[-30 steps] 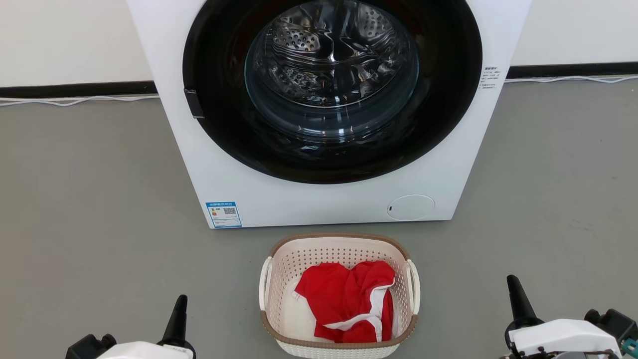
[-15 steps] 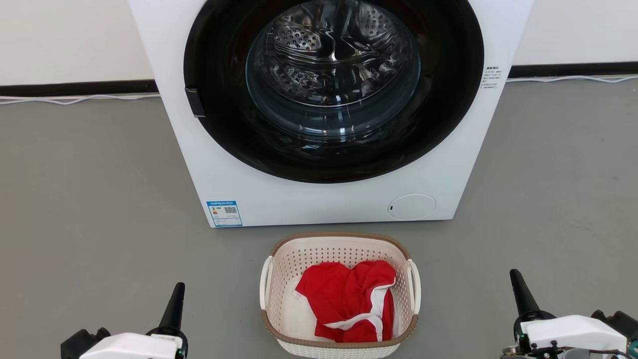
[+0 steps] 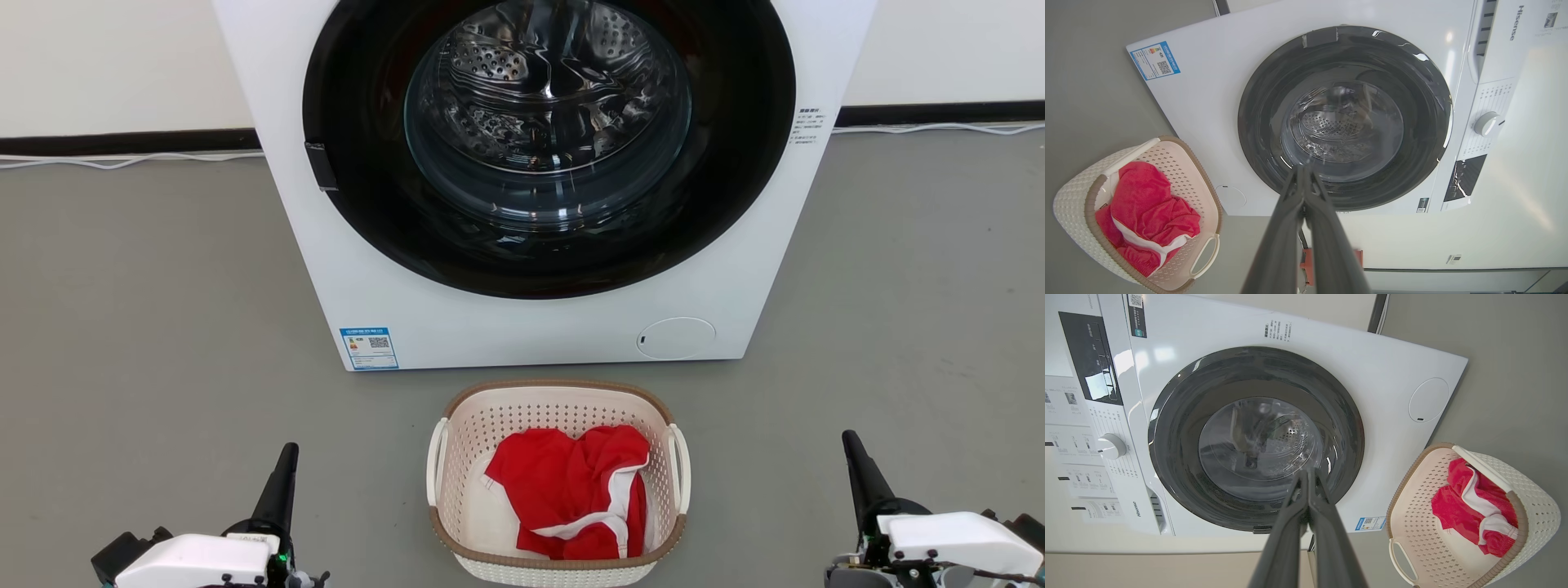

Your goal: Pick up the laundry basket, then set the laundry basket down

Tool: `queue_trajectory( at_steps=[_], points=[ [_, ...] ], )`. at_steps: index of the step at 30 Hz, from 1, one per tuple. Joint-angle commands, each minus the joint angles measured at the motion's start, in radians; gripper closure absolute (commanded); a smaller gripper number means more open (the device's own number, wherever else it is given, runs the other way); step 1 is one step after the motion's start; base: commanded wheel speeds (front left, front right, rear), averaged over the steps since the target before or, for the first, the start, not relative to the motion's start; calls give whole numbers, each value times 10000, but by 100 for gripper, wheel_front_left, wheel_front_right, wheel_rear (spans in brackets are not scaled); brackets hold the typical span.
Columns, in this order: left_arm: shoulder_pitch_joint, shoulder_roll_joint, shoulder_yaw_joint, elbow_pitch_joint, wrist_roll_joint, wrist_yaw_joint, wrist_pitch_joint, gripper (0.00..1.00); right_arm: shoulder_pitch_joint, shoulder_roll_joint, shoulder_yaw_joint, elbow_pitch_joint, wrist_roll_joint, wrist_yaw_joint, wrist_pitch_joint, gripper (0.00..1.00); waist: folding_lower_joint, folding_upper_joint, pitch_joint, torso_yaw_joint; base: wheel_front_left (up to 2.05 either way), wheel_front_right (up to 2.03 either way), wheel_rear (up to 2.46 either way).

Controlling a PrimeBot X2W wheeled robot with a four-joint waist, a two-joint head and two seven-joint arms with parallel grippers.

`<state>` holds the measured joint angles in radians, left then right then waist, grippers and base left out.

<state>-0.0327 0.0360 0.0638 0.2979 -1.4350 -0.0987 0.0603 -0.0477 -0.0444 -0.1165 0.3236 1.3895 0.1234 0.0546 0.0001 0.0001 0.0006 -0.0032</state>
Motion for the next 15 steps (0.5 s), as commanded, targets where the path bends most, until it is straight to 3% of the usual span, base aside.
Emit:
queue_trajectory(
  at_steps=[1, 15],
  points=[
    [-552, 120, 308, -310, -229, -174, 88, 100, -558, -54, 172, -407, 319, 65, 148, 100, 0, -1, 1, 2, 0, 0, 0],
    [-740, 141, 489, -509, -1628, -310, 500, 100, -599, -58, 40, -761, 2062, 72, 553, 100, -1, -1, 23, 30, 0, 0, 0]
  ],
)
